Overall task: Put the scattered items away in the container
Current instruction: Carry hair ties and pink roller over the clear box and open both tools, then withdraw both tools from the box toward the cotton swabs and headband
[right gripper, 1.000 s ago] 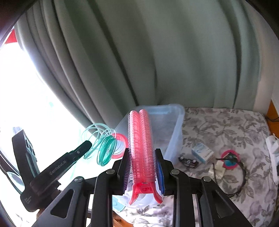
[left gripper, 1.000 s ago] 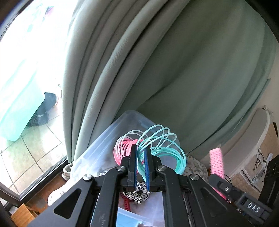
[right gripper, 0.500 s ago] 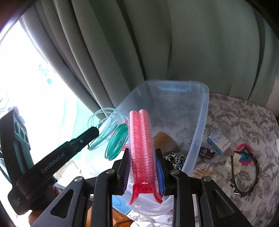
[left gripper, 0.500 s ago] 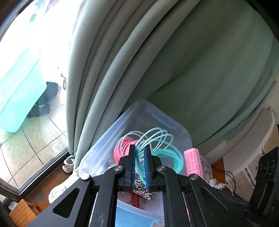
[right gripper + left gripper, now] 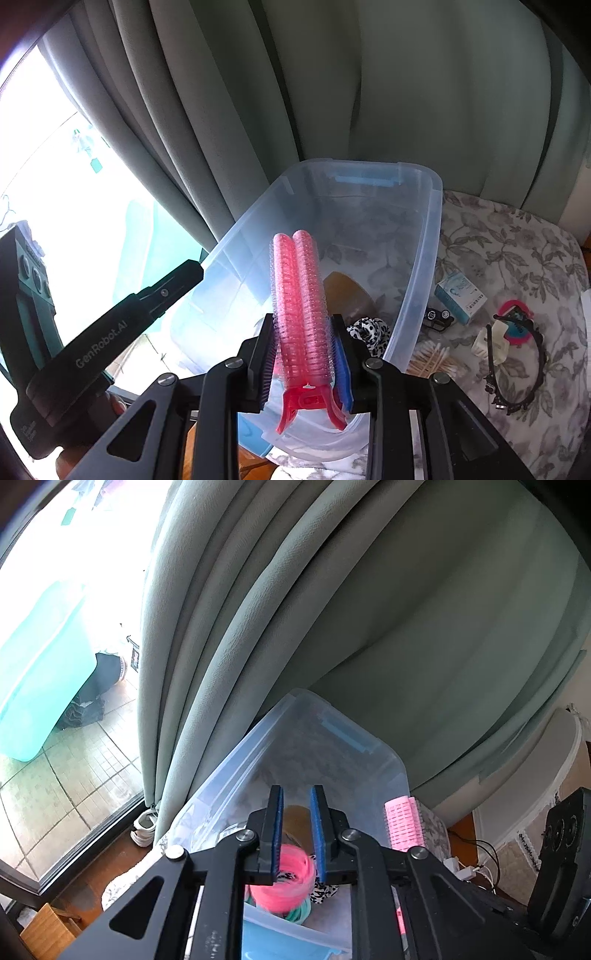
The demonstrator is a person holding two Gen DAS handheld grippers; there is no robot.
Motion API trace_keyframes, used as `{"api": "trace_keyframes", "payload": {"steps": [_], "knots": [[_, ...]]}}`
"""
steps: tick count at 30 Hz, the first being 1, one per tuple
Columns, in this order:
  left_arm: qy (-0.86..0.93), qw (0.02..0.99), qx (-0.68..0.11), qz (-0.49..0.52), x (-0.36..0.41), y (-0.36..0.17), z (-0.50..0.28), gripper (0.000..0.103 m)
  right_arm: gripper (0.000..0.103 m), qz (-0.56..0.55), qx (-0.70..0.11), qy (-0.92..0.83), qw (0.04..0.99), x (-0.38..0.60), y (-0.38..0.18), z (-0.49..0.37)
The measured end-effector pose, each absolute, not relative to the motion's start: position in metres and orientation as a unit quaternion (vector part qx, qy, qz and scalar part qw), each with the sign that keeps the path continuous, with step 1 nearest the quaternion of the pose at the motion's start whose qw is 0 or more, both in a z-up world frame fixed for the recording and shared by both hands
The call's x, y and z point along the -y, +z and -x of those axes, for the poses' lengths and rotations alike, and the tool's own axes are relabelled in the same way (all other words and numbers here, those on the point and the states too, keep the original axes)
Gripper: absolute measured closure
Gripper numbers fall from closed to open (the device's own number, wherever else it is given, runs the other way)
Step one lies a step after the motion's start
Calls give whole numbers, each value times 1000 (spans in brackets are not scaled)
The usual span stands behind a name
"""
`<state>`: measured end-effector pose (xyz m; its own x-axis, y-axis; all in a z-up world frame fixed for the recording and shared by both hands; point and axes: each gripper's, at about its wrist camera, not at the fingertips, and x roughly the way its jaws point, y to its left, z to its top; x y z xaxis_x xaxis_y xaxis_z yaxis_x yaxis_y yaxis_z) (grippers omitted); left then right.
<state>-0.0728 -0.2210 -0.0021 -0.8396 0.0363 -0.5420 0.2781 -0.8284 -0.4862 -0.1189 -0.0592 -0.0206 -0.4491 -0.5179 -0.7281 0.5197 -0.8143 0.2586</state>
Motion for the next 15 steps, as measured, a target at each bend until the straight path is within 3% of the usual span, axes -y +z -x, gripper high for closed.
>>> {"api": "trace_keyframes", "payload": {"steps": [2, 4, 8, 15], "knots": [[-914, 67, -290, -276, 223, -3, 72, 69, 71, -430, -1, -850, 304, 61, -22, 120], [-914, 73, -290, -273, 220, 1, 69, 61, 70, -431, -1, -850, 303, 63, -21, 119], [-917, 79, -287, -267, 216, 7, 65, 54, 56, -426, -3, -852, 304, 65, -12, 110], [-914, 95, -285, -273, 214, 7, 67, 51, 54, -421, 9, -856, 300, 56, -8, 110]]}}
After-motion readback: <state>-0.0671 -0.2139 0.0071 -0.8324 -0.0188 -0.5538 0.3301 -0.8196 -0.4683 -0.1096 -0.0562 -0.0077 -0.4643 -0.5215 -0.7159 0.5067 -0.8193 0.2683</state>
